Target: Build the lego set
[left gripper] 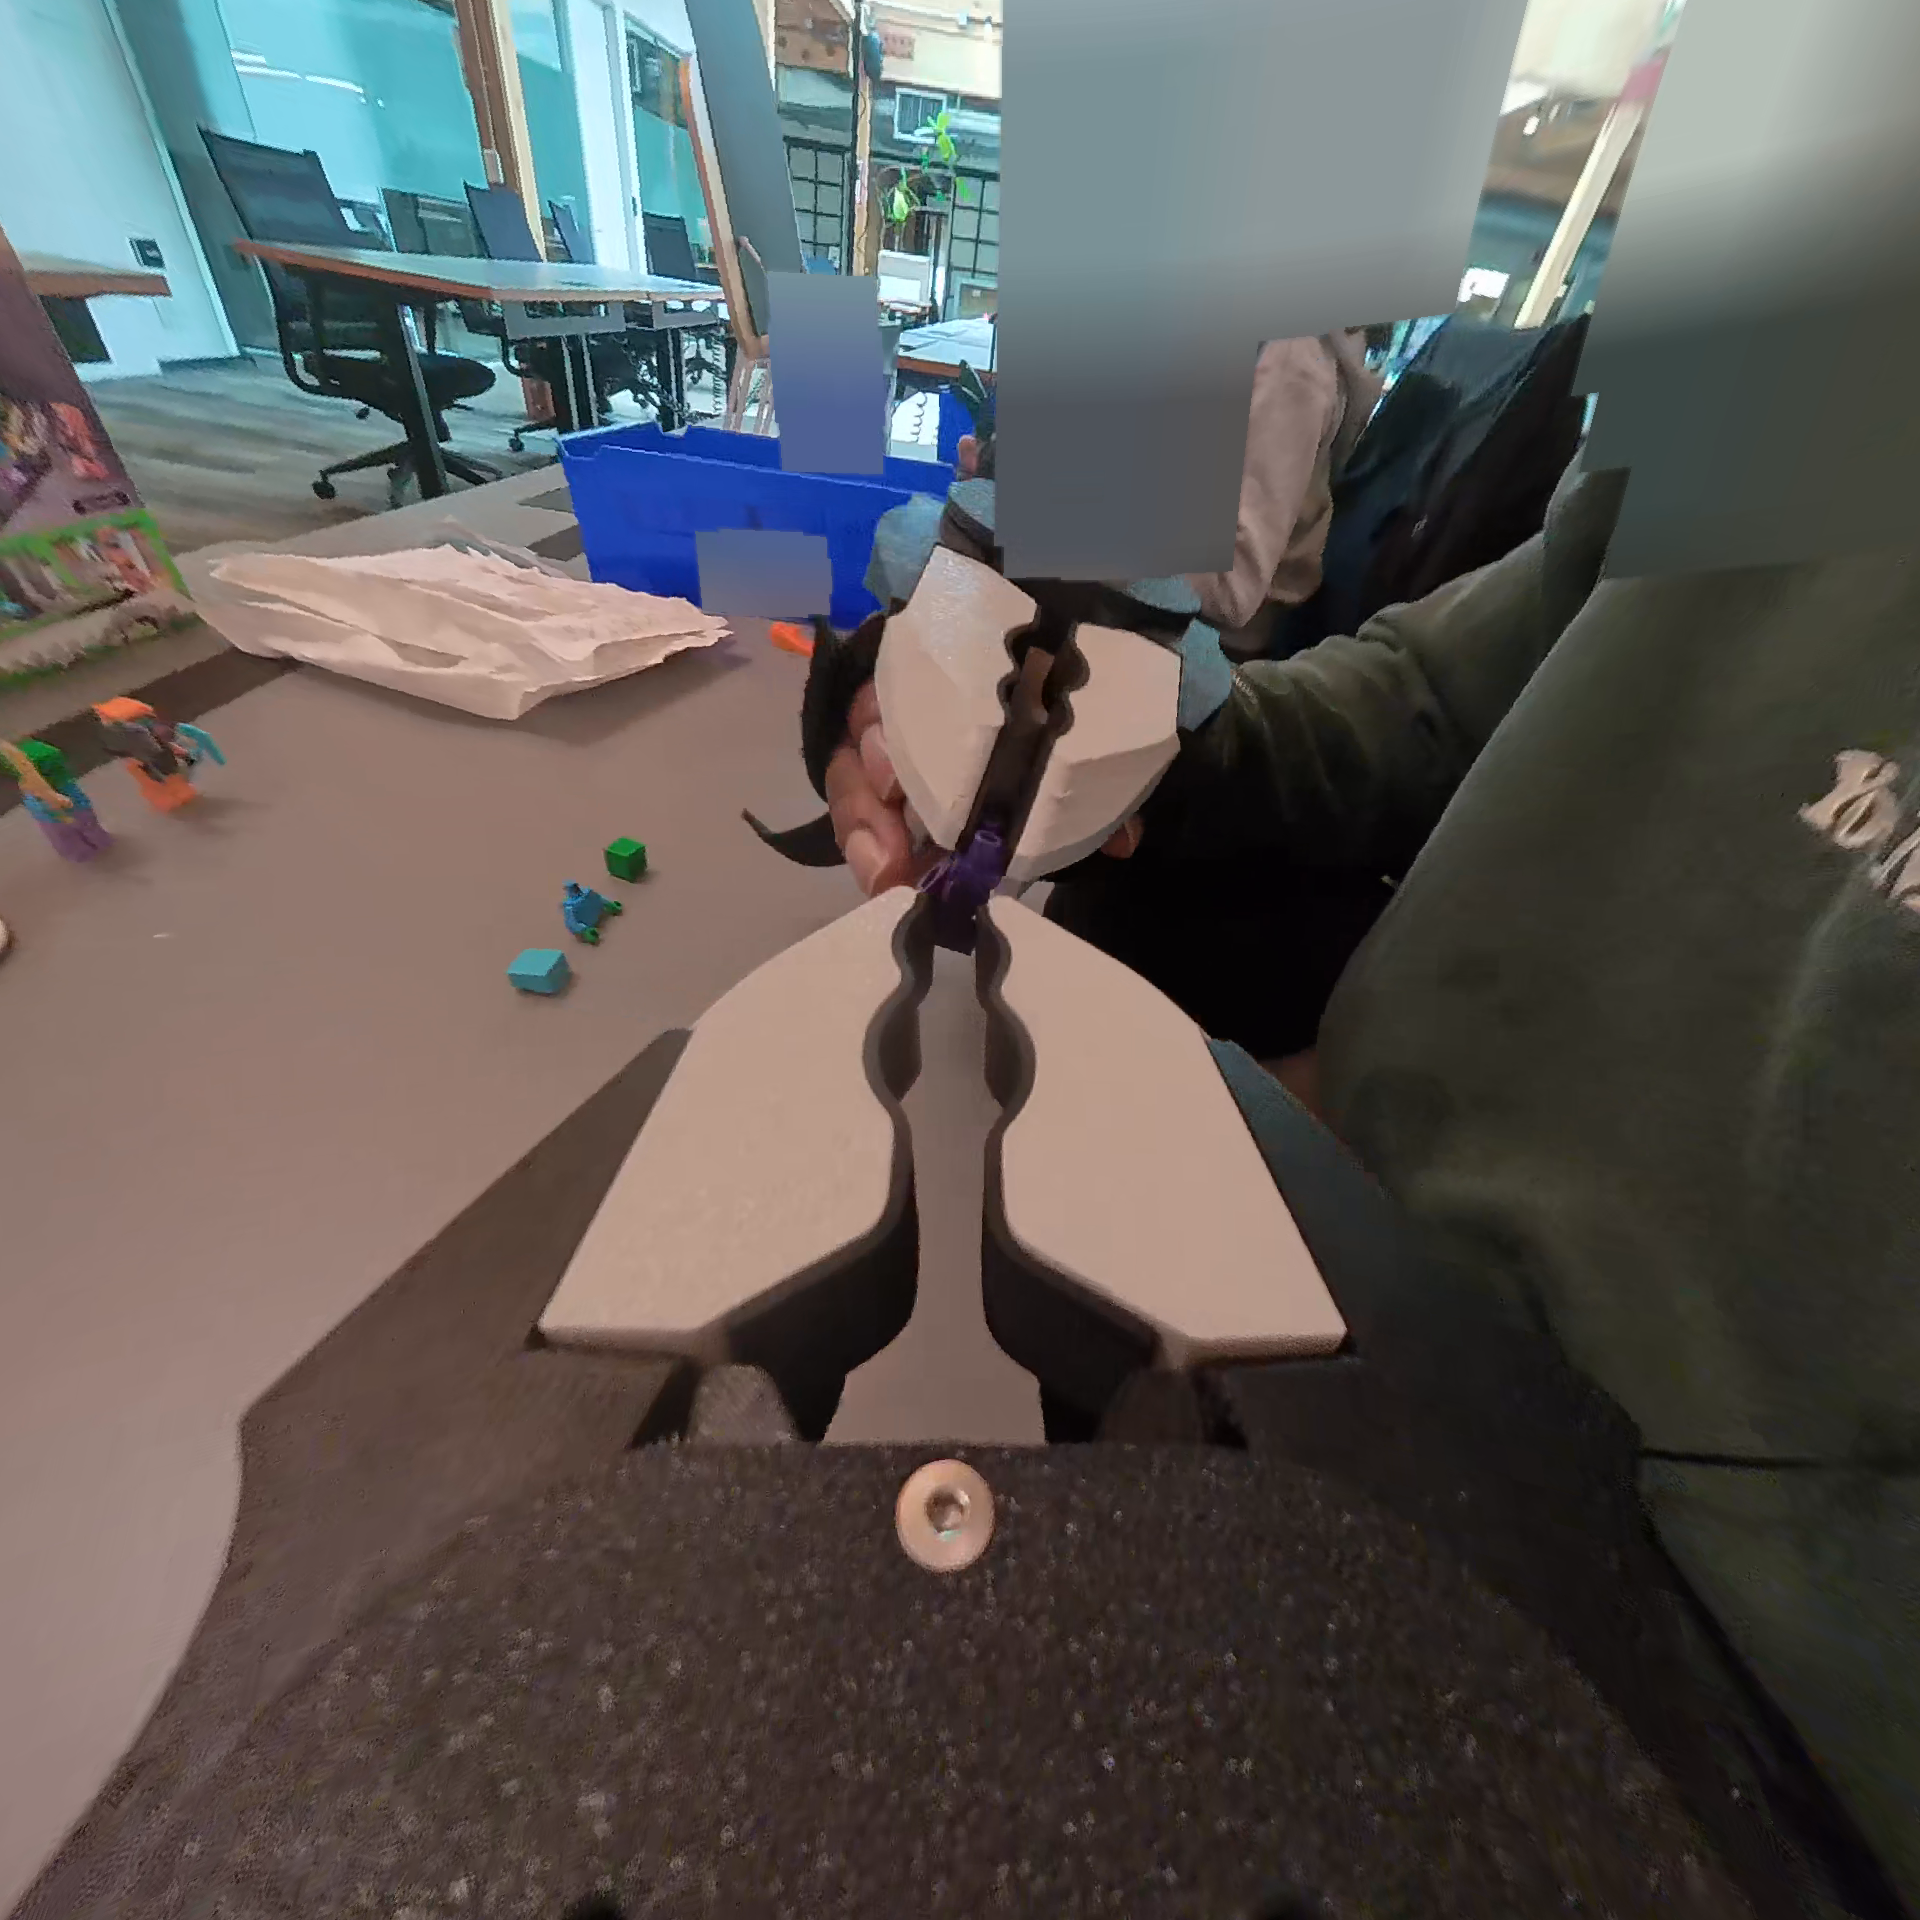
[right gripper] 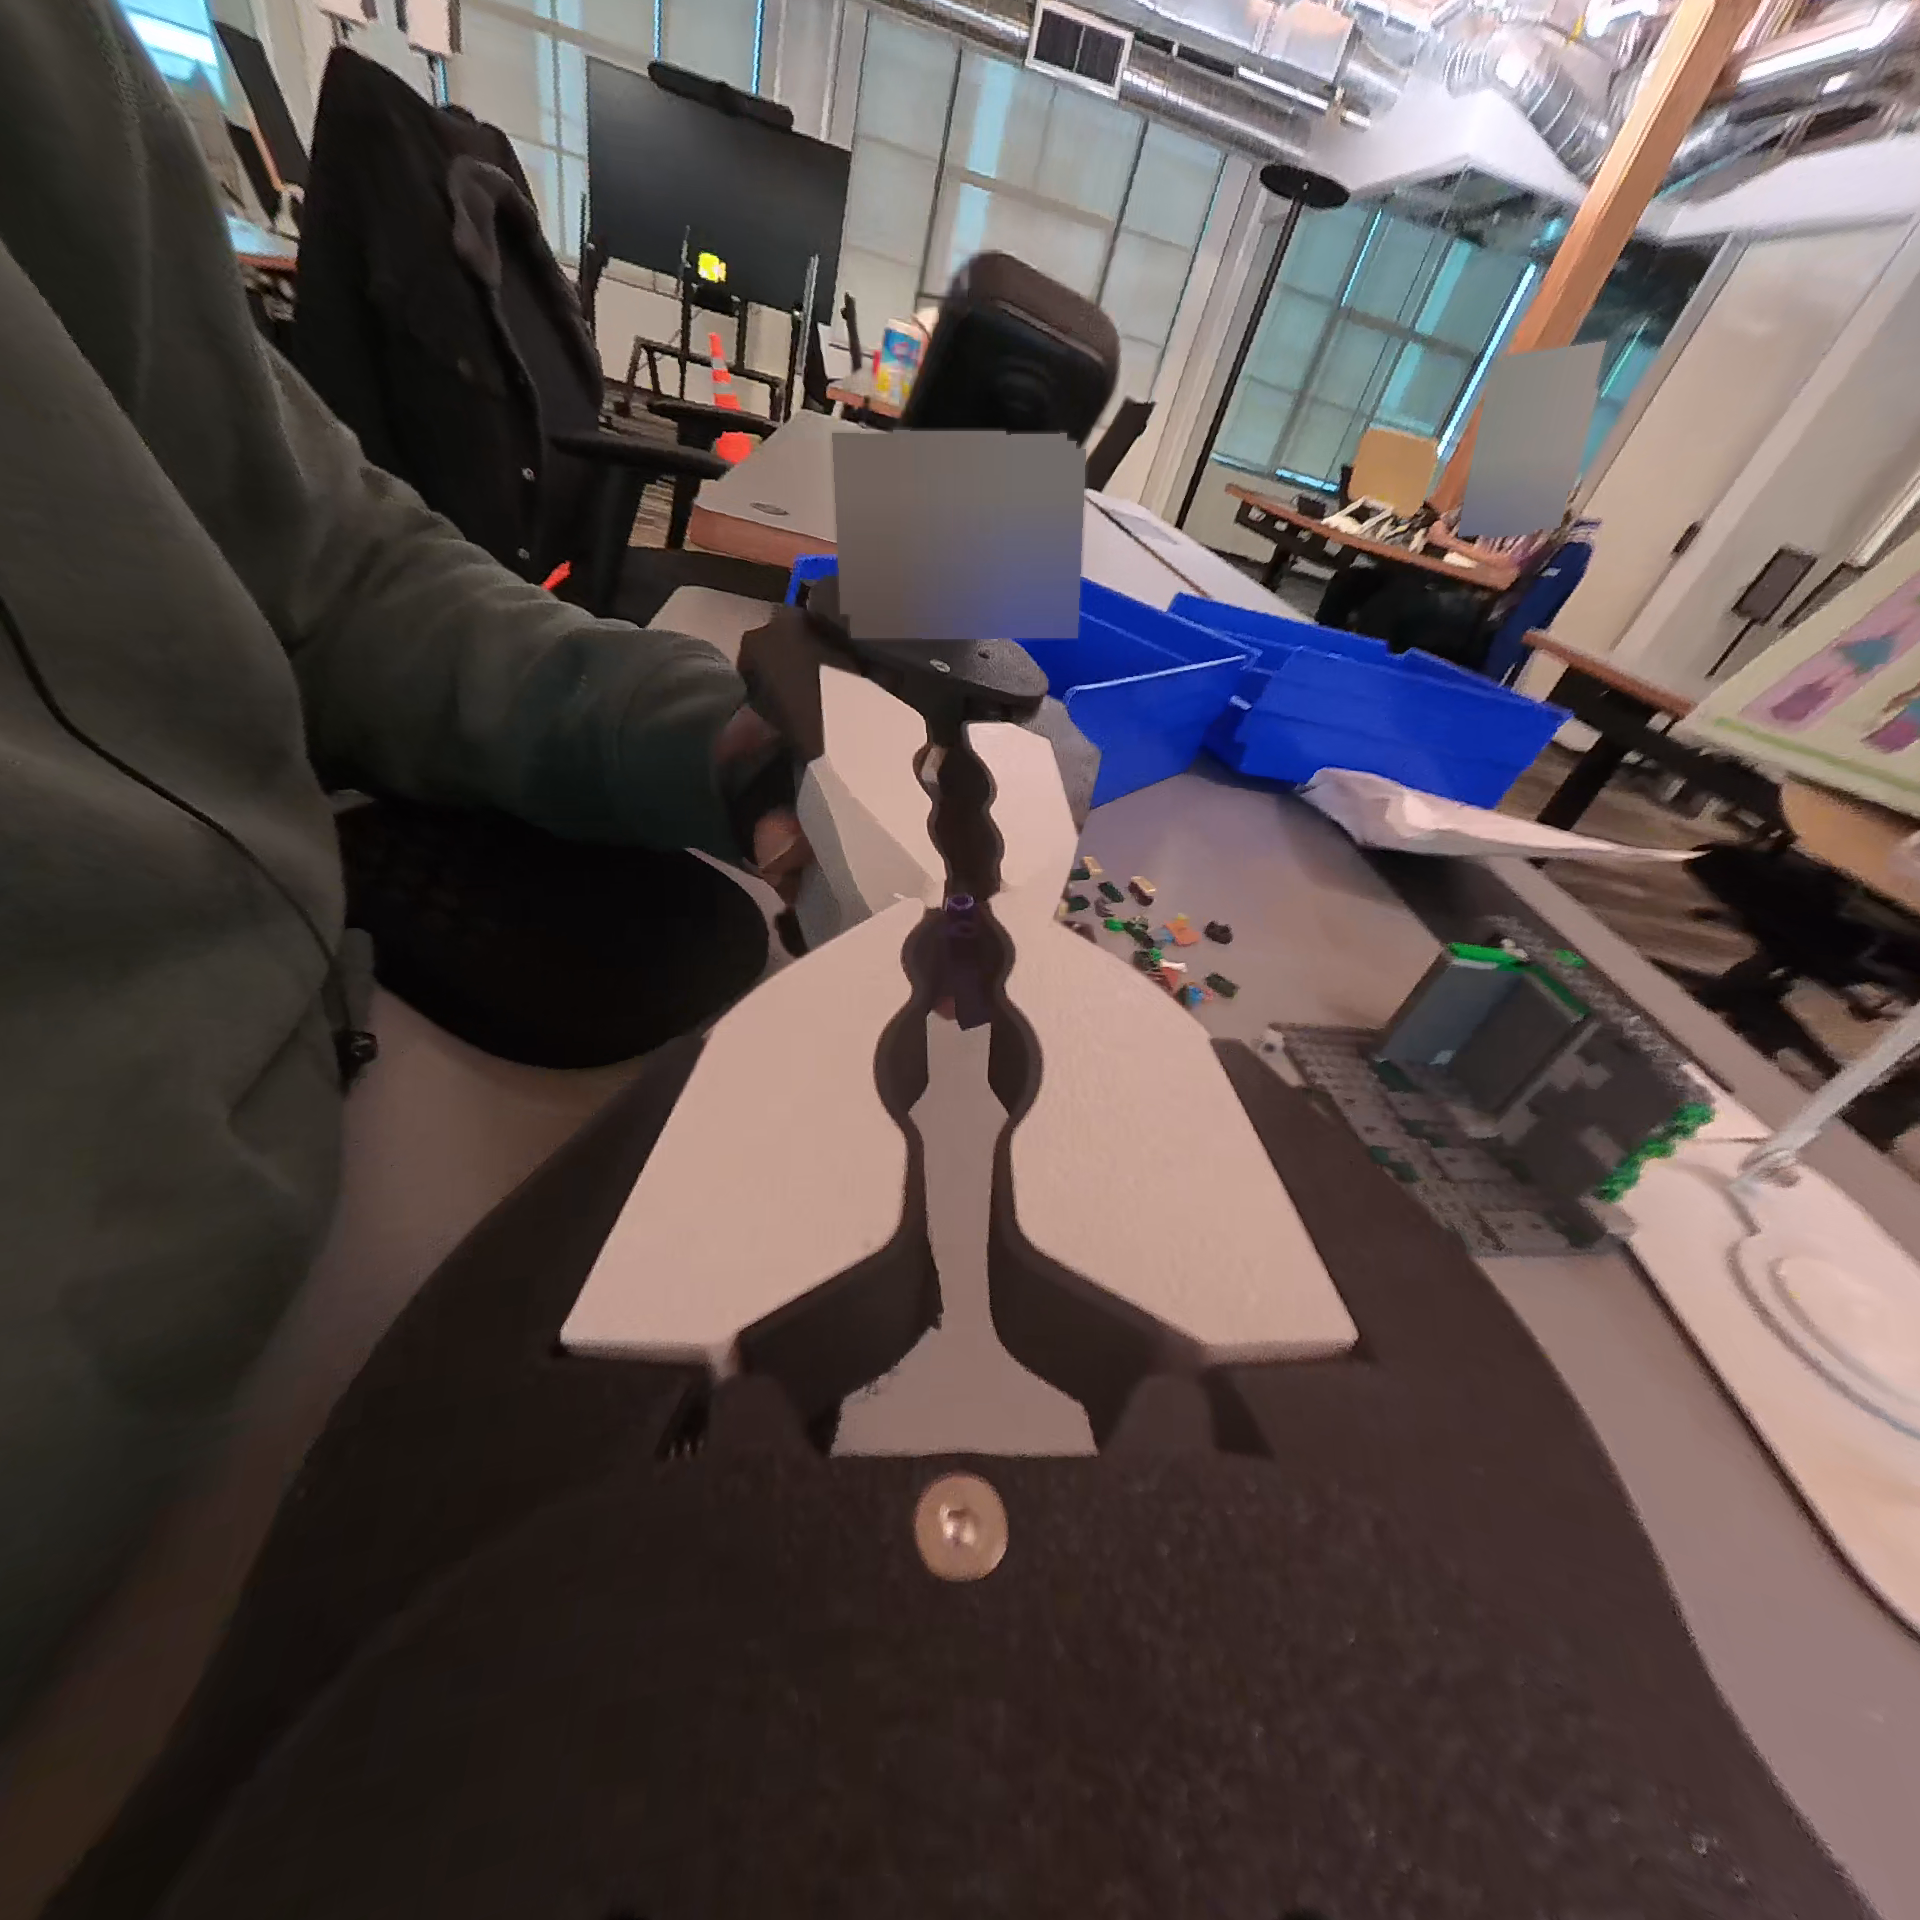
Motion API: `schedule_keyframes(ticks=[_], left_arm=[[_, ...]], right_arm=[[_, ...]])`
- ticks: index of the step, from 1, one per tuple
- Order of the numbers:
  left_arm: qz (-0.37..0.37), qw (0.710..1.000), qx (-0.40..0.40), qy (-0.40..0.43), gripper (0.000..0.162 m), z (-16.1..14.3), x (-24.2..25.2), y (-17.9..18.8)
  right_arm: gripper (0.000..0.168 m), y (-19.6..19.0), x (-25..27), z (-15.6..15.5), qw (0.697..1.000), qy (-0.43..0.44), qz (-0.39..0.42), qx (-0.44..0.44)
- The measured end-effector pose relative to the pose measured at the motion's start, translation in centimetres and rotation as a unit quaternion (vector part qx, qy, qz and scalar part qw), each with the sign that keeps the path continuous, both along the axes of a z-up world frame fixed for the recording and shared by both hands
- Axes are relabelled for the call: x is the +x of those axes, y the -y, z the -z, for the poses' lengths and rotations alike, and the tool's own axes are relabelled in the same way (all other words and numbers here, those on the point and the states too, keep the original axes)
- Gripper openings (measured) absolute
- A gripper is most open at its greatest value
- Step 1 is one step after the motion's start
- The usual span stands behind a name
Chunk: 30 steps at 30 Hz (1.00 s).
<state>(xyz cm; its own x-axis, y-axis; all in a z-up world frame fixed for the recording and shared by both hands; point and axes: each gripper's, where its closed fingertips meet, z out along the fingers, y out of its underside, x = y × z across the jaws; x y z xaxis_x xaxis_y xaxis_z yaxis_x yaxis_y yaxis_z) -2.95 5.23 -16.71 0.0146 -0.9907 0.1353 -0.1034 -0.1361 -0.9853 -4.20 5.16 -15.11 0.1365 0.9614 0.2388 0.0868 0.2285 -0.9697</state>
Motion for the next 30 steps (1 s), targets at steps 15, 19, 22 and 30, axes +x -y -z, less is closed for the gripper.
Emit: schedule_keyframes(ticks=[15,19,22,30], left_arm=[[0.009,0.998,-0.063,0.016,0.007,-0.3,0.4,0.2],[-0.007,0.999,-0.041,0.012,0.012,-0.2,0.3,-0.1],[-0.017,0.999,-0.042,0.005,0.015,0.1,0.3,-0.4],[-0.023,0.997,-0.066,0.014,0.014,0.2,0.4,-0.8]], right_arm=[[0.005,0.0,0.4,-0.2,0.999,-0.030,-0.021,-0.037],[0.005,-0.9,0.7,-0.3,0.990,-0.059,-0.030,-0.128],[0.005,-1.3,0.8,-0.5,0.981,-0.073,-0.038,-0.173],[0.004,-1.2,0.3,0.1,0.976,-0.065,-0.044,-0.205]])
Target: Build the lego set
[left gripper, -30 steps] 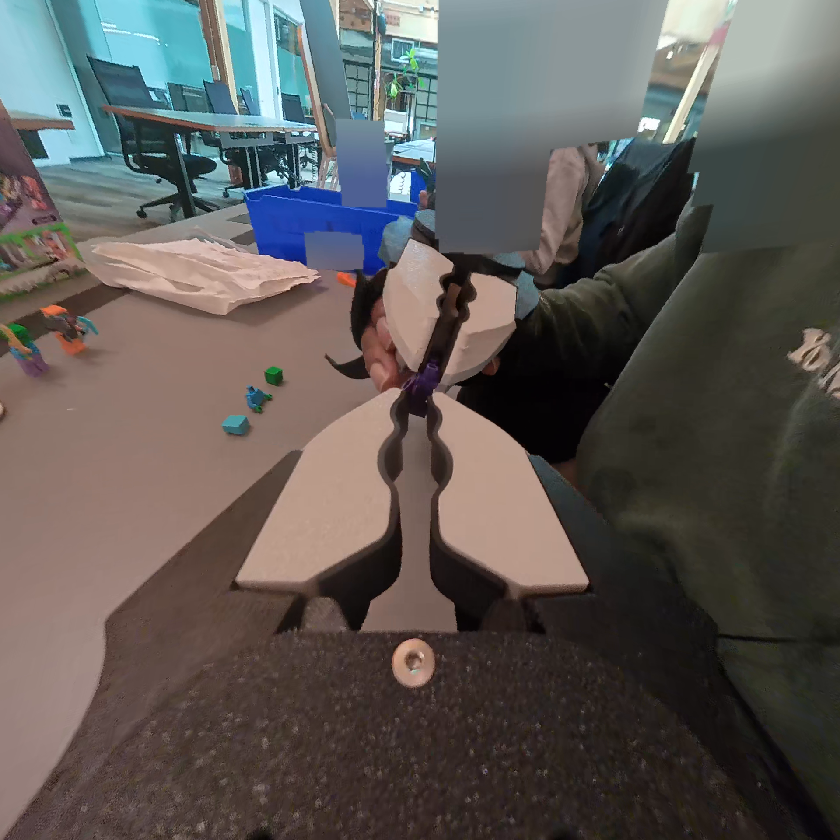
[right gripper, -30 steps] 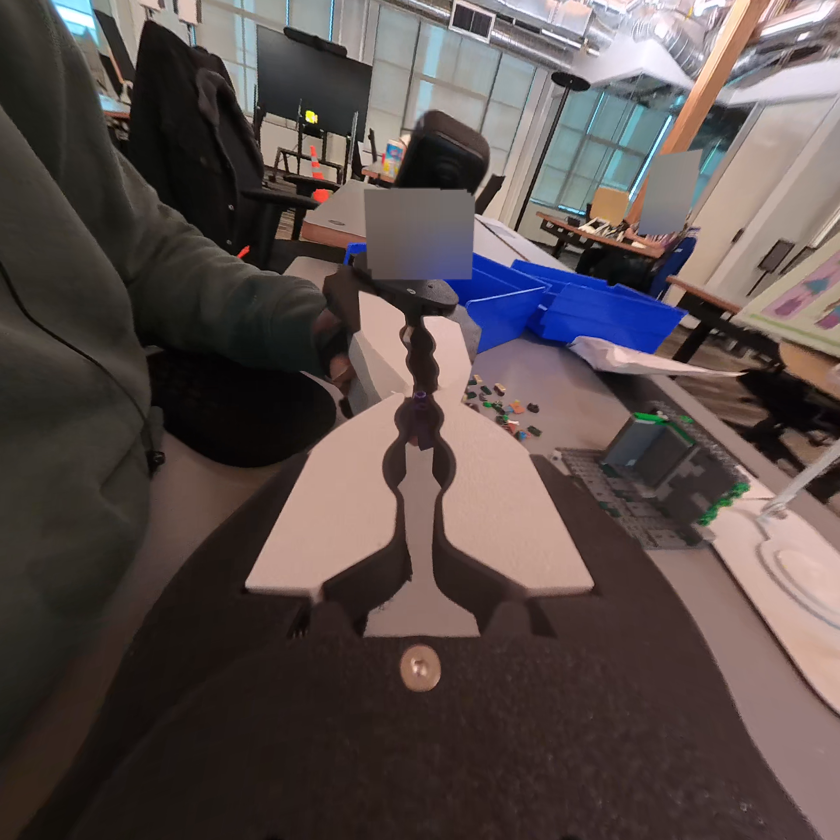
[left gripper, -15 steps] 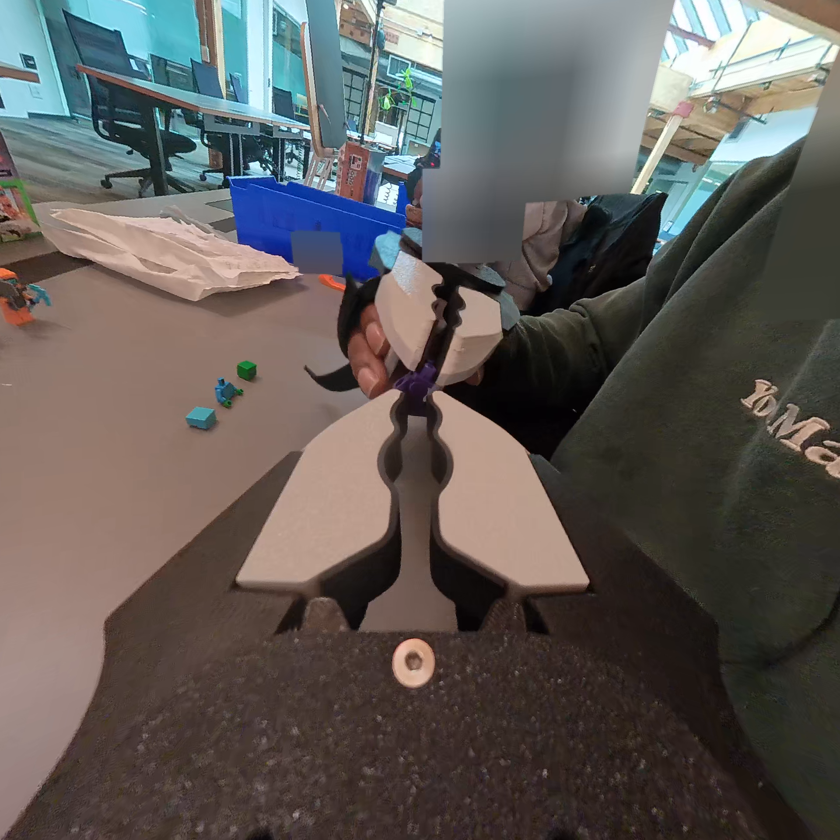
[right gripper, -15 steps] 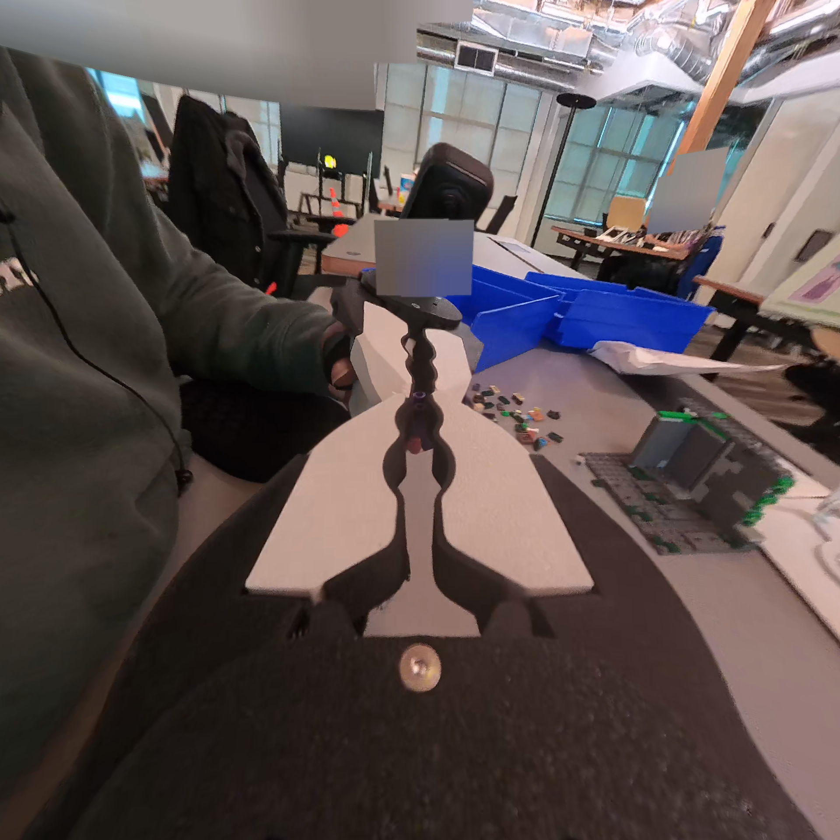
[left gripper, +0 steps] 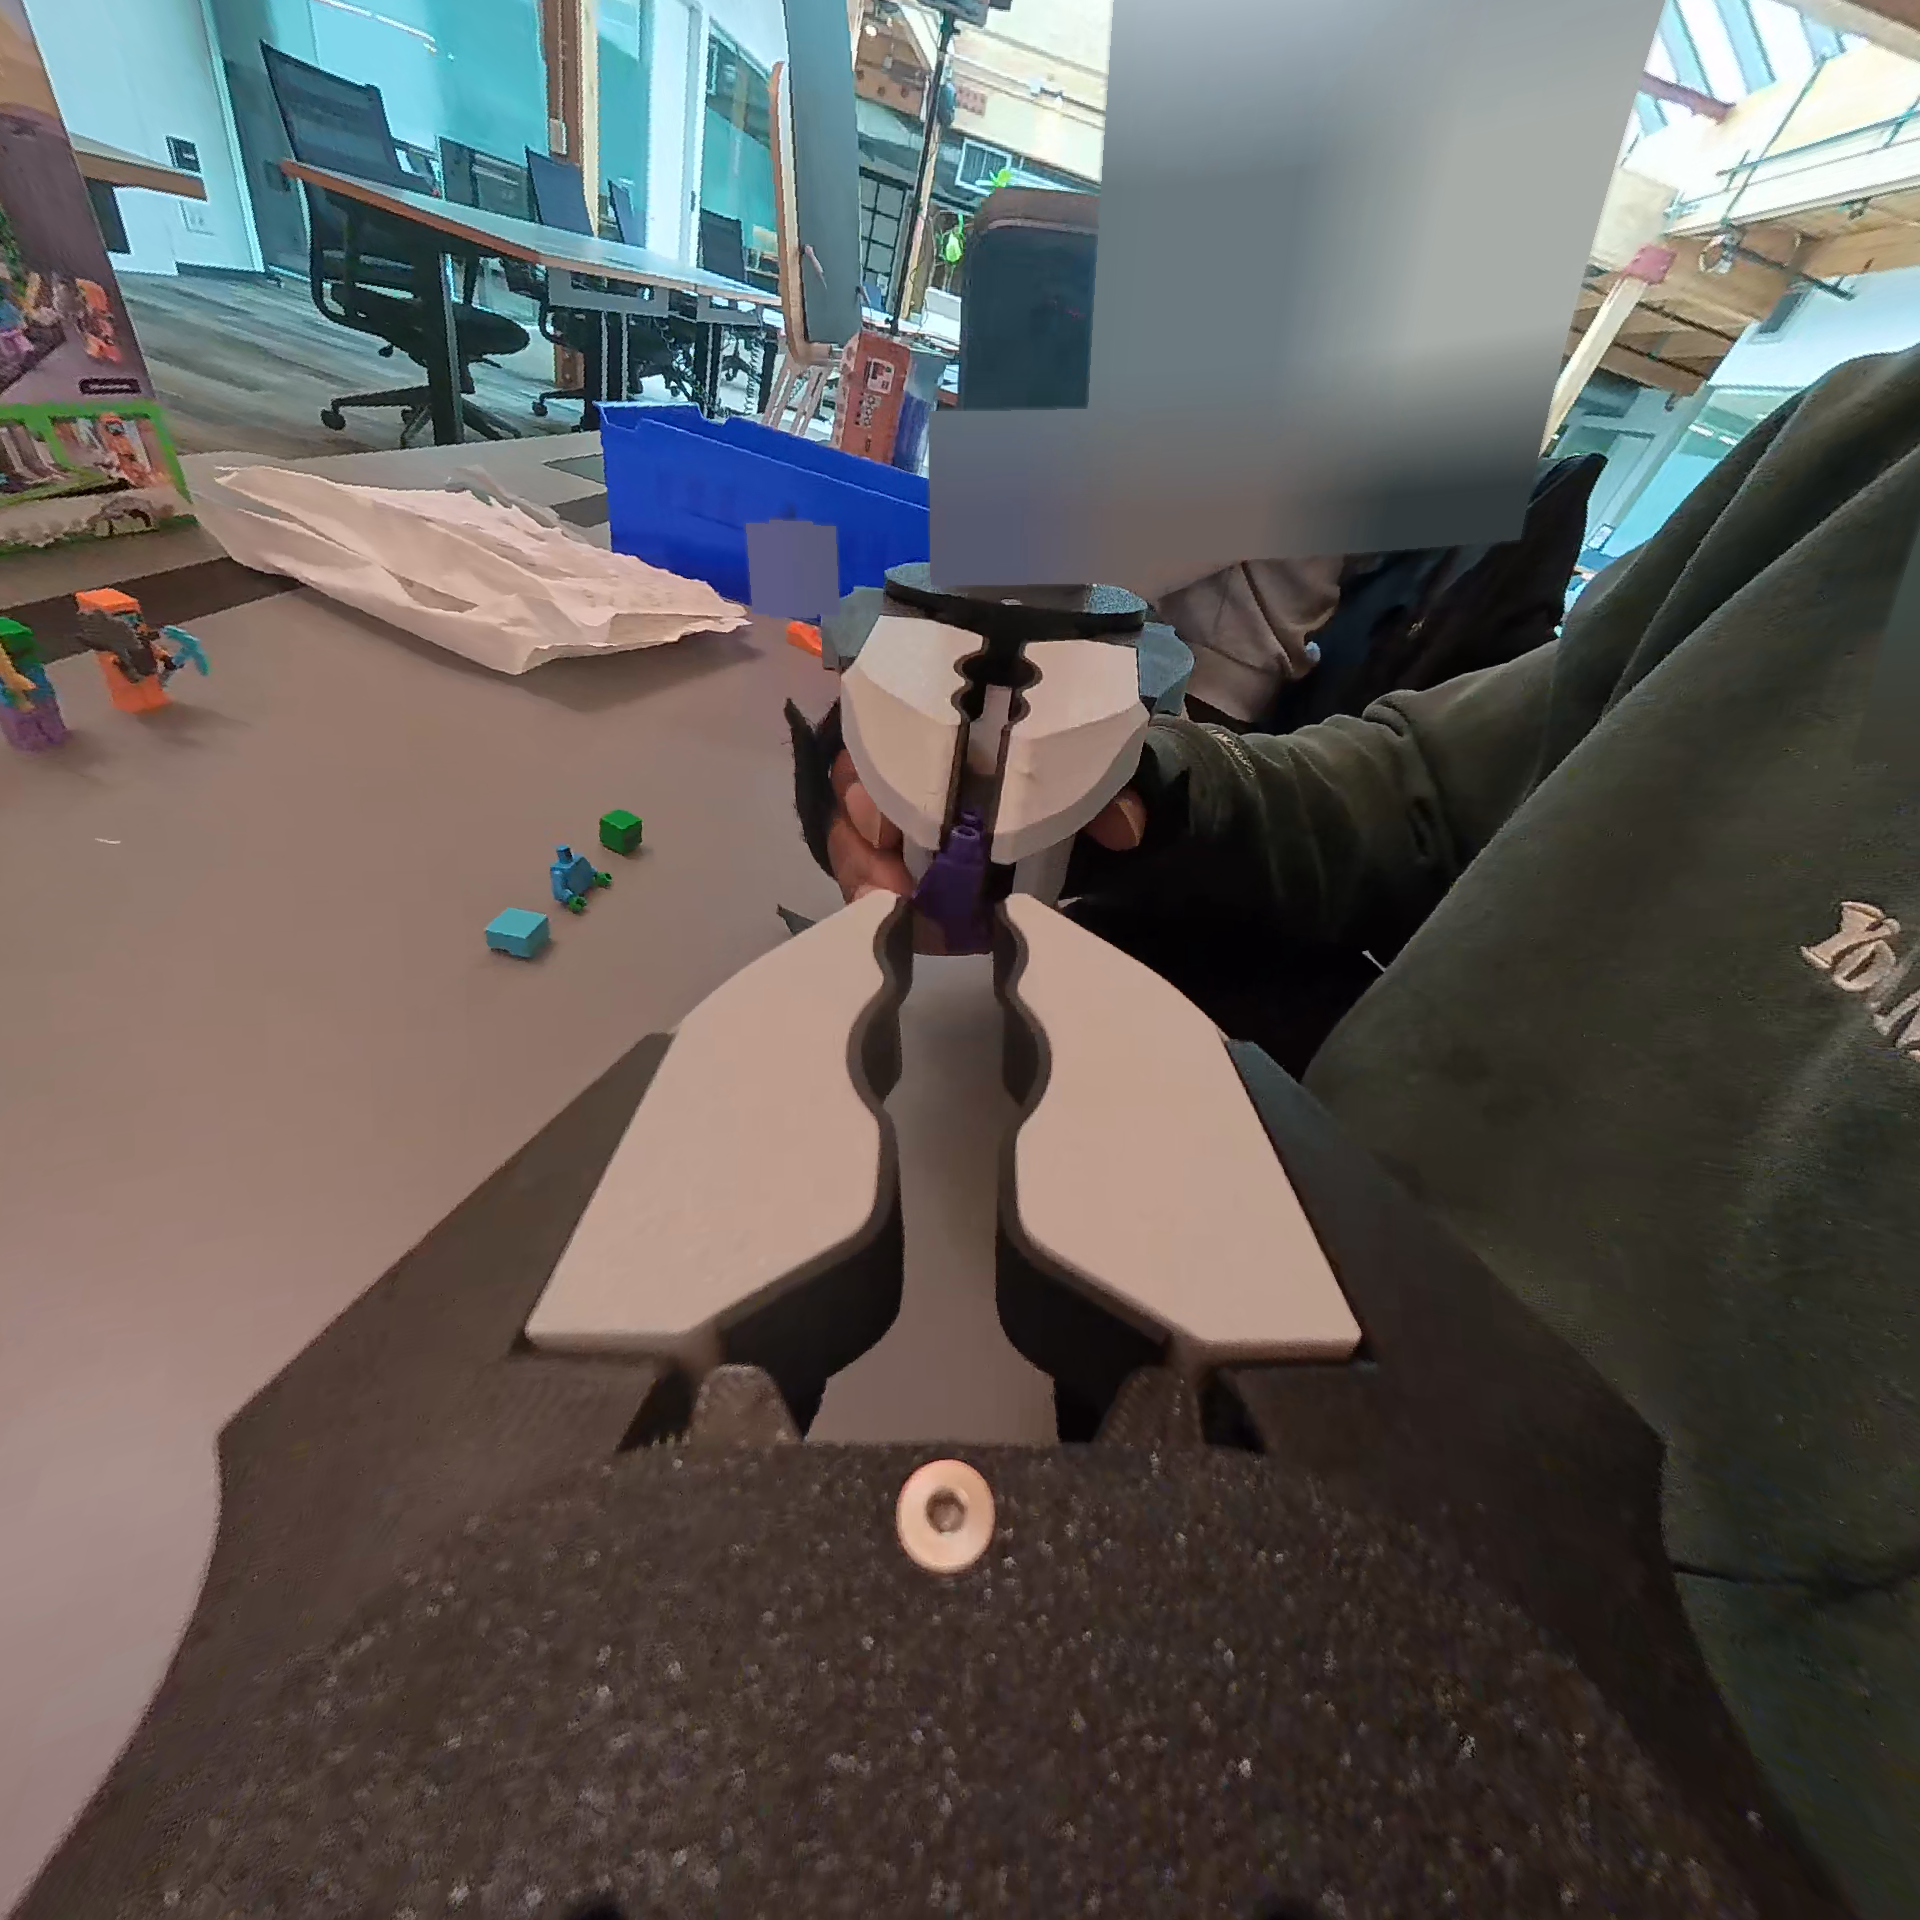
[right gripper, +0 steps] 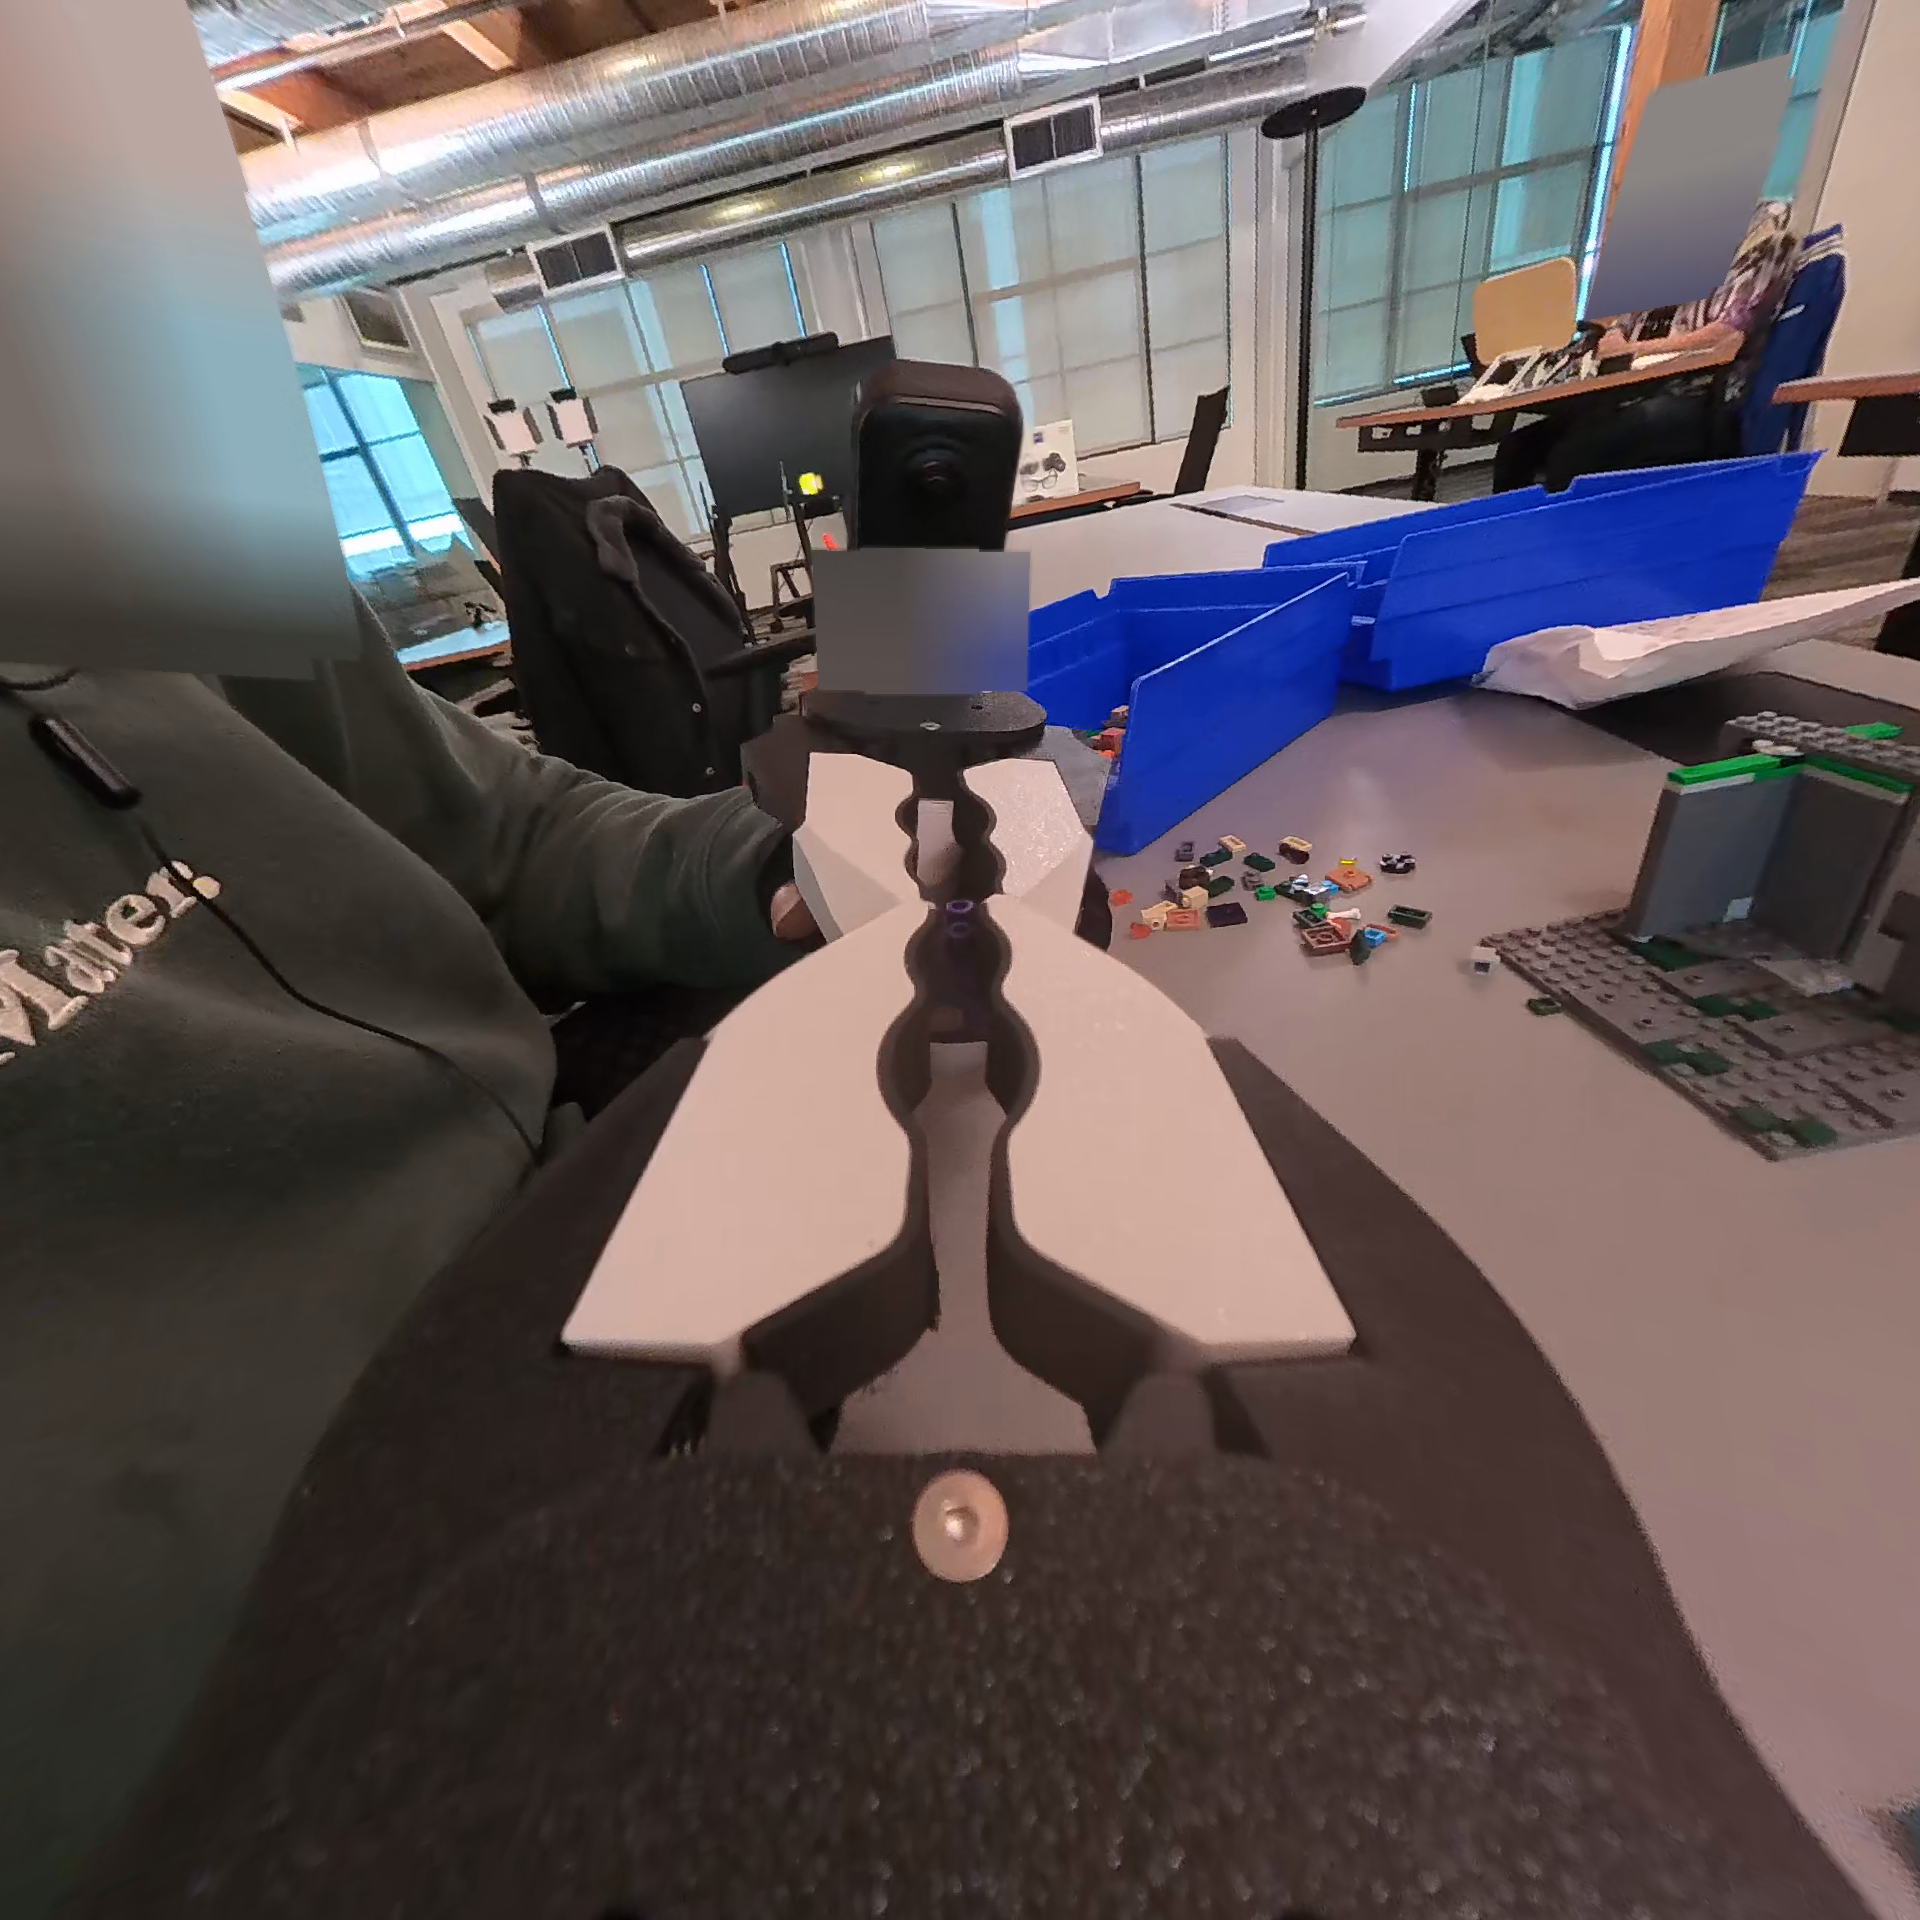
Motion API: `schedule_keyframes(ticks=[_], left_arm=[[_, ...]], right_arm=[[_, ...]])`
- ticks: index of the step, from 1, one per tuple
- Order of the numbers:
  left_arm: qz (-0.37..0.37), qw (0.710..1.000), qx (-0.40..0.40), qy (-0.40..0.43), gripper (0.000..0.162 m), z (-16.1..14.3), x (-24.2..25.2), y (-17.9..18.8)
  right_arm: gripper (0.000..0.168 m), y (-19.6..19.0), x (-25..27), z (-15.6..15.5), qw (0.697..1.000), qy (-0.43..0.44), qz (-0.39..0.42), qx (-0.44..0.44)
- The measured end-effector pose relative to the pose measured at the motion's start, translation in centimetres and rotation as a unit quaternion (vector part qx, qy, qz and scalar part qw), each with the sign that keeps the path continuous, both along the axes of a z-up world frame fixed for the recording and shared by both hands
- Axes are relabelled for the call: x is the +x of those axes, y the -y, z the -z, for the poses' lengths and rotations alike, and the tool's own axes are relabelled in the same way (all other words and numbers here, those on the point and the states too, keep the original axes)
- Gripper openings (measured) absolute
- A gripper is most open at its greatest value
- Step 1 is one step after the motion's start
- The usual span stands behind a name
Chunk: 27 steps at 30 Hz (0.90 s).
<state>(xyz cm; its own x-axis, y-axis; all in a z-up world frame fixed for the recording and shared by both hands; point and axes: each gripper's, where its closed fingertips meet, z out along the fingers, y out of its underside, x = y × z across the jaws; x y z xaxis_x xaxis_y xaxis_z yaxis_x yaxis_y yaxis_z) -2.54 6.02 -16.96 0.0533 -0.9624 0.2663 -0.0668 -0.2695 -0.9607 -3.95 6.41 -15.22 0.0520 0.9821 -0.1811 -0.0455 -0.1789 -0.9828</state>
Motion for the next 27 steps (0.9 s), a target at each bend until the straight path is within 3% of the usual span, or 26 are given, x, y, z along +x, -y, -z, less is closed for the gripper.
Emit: schedule_keyframes(ticks=[7,27], left_arm=[[-0.013,1.000,0.018,-0.004,0.021,0.18,0.05,-0.30],[-0.009,1.000,0.009,0.001,0.008,0.50,0.37,-0.12]], right_arm=[[0.004,-0.39,-0.05,0.00,0.995,-0.020,-0.023,-0.099],[0.004,-0.64,-0.20,0.09,0.989,-0.043,-0.029,-0.136]])
